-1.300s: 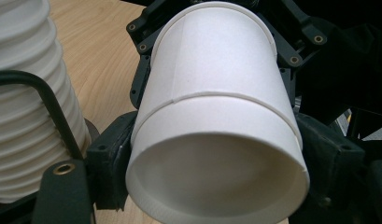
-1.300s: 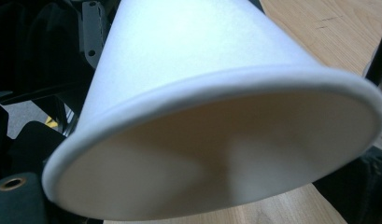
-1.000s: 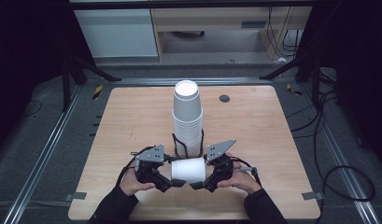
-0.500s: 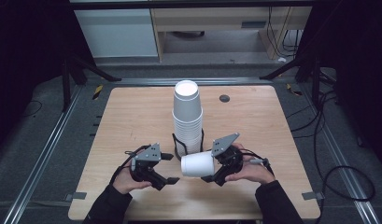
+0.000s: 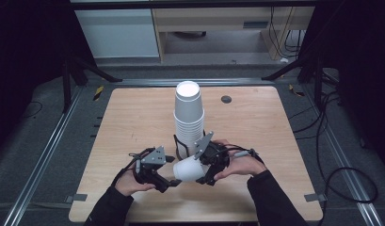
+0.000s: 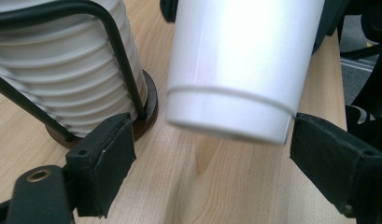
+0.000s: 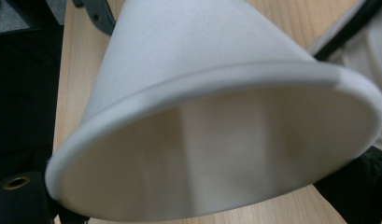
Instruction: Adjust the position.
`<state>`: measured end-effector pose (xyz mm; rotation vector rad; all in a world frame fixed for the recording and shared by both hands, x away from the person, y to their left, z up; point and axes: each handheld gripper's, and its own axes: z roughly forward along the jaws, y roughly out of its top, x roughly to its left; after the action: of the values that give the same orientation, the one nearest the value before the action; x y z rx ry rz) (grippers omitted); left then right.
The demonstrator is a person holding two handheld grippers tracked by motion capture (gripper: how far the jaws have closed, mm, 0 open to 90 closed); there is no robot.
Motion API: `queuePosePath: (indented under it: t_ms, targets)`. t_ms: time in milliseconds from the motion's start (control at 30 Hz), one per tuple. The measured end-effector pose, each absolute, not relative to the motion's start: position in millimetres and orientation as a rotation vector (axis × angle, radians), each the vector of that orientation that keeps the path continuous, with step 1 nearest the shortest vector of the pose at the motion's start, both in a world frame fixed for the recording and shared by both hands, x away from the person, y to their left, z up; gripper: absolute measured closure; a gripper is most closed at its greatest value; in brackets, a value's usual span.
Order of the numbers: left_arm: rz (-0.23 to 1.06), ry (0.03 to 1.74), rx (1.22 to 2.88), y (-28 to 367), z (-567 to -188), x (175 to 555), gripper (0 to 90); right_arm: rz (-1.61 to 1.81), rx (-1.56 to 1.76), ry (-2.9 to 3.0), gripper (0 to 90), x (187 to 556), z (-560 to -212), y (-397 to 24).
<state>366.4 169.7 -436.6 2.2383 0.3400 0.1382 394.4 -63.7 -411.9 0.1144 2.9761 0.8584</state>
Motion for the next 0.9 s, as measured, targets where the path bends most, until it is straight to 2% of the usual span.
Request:
queuePosePath:
  t_ms: [267,400,533,900]
  targets:
    - [0.141,0.316,2.279,164.0,-439.9,365.7,13.0,0.776,0.051,3.005,9.2,395.5,-413.8,-45.4]
    - [0.139,0.309,2.285,162.3,-440.2,365.1,15.3,0.756,0.036,3.003,9.2,395.1,-413.6,-39.2]
    - [0.125,0.308,2.282,162.8,-440.1,365.1,21.1,0.750,0.036,3.001,9.0,396.0,-415.6,-36.3]
    - [0.137,0.296,2.289,162.2,-439.1,363.0,22.5,0.760,0.018,2.993,9.6,394.8,-415.1,-36.7]
